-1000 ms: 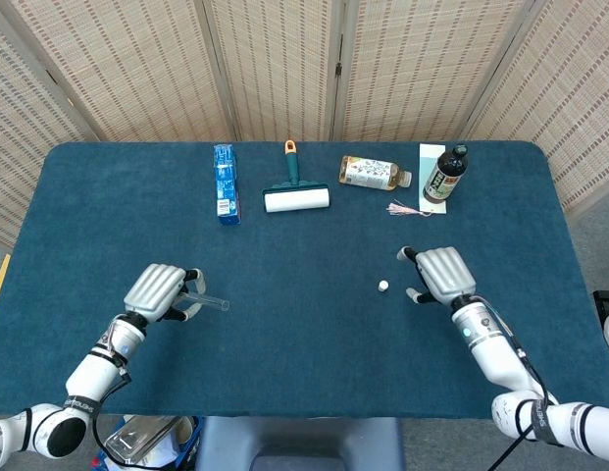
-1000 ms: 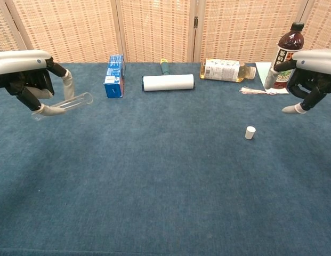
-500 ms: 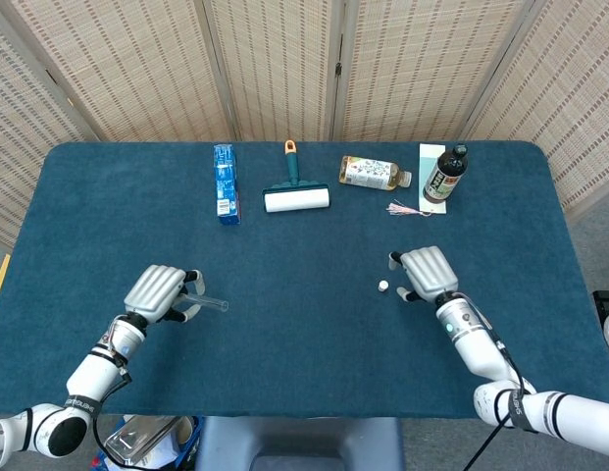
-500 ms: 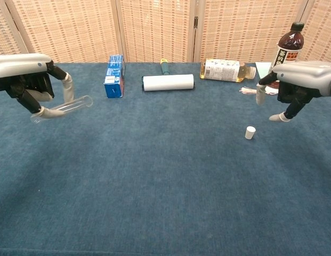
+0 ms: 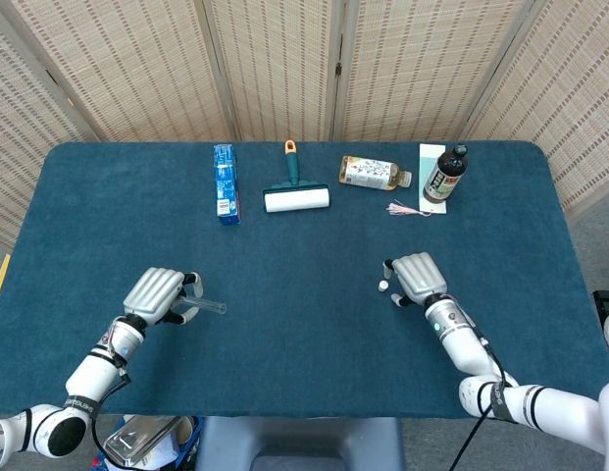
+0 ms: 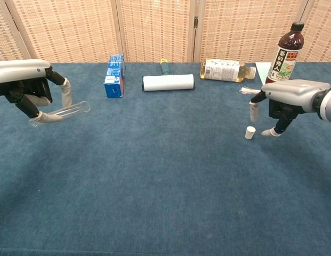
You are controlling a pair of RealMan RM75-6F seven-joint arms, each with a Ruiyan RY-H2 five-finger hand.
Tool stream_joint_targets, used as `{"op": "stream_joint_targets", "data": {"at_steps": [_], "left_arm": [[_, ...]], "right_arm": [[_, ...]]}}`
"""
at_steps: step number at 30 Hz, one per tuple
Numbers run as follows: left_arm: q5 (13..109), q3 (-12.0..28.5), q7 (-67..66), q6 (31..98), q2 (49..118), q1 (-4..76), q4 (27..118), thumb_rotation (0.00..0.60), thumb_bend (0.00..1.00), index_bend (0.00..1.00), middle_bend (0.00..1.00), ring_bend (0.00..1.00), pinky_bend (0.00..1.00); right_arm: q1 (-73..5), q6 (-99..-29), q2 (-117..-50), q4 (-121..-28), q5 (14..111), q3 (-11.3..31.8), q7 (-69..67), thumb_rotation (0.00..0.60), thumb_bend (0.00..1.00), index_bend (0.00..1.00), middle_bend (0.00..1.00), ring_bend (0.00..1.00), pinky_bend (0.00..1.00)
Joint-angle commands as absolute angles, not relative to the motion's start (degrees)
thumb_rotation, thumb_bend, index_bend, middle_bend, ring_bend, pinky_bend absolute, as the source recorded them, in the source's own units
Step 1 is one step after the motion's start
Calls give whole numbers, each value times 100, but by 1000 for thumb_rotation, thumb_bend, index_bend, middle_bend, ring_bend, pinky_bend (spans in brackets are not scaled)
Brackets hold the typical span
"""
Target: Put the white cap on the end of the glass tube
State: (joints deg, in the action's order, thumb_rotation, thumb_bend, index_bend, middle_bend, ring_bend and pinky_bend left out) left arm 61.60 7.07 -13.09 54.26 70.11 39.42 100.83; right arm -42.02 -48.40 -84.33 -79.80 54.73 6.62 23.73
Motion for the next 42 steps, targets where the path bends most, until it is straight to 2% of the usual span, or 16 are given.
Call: {"op": "stream_joint_targets", "data": {"at_steps": [1,27,42], "left_arm": [[6156,699,-1302,5411,7022,3945,10065,600,447,664,1000,1000,1000],[6161,680,-1225,5370,7042,3930,9960,600,446,663,1000,1000,1000],[6162,673,-1171,5337,7069,3920,9878,600,447,663,1000,1000,1000]], "right_arm": [[-4248,-4774,-8505,-7893,5408,667,2396,600,234,431,1000,1000,1000],[-4479,-4488,-8835,-7429,5168,699,2380,600,263,451,1000,1000,1000],[-4538,-4458,-8863,-7387,5078,680,2414,600,319,486,1000,1000,1000]]}}
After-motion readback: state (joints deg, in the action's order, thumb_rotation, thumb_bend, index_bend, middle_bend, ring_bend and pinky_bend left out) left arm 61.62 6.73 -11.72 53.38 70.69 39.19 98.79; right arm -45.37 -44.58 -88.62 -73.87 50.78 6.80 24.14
